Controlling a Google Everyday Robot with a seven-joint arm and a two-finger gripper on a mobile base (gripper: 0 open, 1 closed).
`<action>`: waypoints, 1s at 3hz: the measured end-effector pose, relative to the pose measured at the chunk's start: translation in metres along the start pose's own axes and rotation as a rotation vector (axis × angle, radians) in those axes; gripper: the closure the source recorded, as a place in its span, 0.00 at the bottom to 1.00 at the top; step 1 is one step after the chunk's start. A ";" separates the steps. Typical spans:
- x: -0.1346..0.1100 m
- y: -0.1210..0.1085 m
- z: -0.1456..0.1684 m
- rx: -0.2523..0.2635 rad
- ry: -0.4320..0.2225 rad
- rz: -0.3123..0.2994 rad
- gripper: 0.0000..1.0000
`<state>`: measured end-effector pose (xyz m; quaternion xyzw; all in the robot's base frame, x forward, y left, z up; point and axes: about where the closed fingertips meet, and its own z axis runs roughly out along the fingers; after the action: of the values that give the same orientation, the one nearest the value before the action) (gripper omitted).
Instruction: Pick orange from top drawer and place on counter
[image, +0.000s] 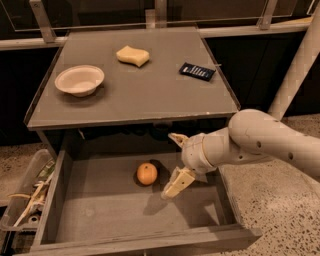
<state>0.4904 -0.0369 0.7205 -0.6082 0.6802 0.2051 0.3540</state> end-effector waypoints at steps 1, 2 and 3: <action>0.020 -0.002 0.026 -0.017 0.005 0.006 0.00; 0.036 -0.006 0.050 -0.021 0.013 0.014 0.00; 0.032 -0.022 0.069 0.010 -0.017 0.006 0.00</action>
Offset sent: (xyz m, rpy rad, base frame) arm 0.0307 0.0127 -0.0912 -0.0163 0.0352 -0.0073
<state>0.5271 -0.0136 0.6547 -0.6026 0.6800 0.2078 0.3624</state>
